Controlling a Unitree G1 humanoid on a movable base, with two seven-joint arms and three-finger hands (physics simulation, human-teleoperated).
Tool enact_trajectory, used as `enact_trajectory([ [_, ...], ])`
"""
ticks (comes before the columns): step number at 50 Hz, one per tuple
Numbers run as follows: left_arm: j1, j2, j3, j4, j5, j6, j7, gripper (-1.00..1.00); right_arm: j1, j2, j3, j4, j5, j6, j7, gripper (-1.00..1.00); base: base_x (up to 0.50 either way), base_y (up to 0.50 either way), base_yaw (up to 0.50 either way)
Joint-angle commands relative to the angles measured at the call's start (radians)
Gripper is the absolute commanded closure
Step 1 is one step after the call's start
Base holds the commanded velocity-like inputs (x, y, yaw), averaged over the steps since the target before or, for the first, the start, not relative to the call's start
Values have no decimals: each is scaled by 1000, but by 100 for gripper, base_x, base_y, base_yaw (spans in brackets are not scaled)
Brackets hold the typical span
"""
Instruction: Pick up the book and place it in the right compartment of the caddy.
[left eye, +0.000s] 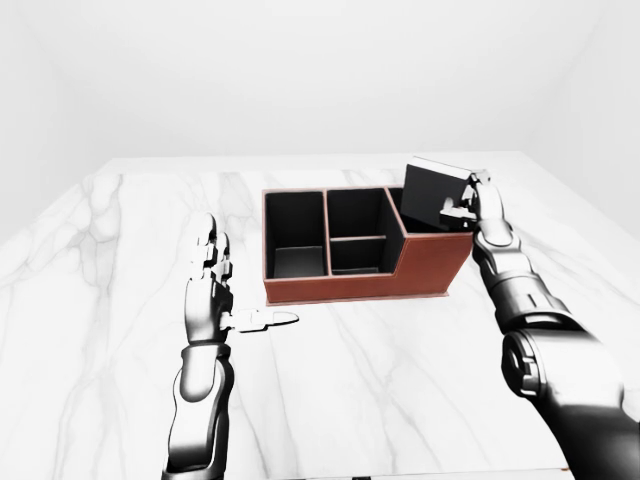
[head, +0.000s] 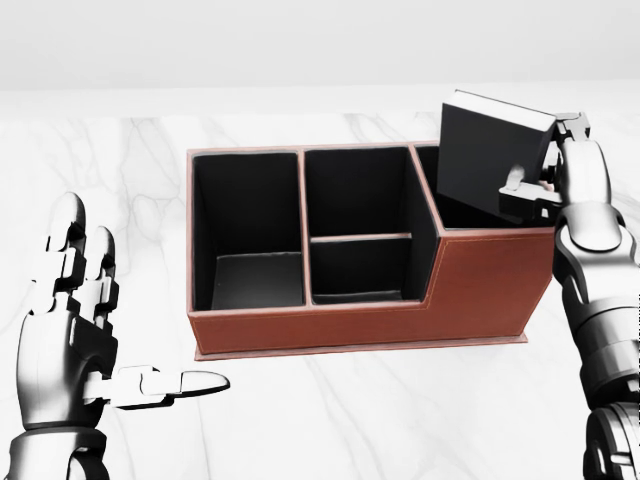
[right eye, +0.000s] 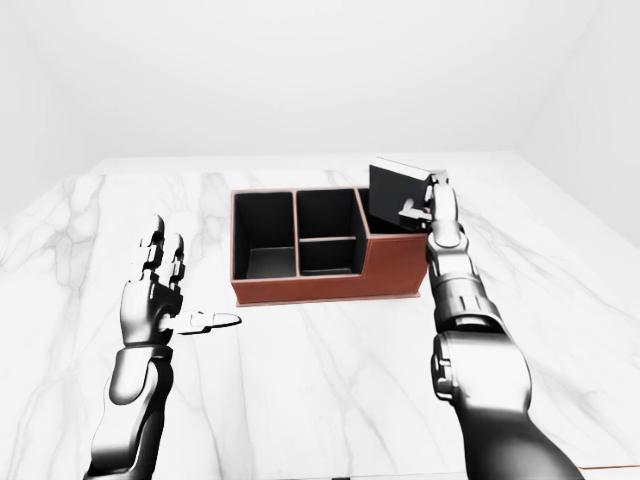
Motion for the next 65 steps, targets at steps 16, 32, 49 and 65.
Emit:
enact_trajectory([
  [16, -2, -3, -4, 43, 3, -8, -13, -100, -77, 26, -39, 82, 0, 0, -25, 100, 0, 0, 0],
  [32, -2, -3, -4, 43, 3, -8, -13, -100, -48, 21, -48, 102, 1, 0, -26, 100, 0, 0, 0],
  [49, -2, -3, -4, 43, 2, -8, -13, -100, -42, 20, -52, 99, 12, 0, -35, -100, 0, 0, 0],
  [65, -2, -3, -4, 43, 3, -8, -12, -100, -62, 17, -54, 74, 29, 0, -26, -100, 0, 0, 0],
])
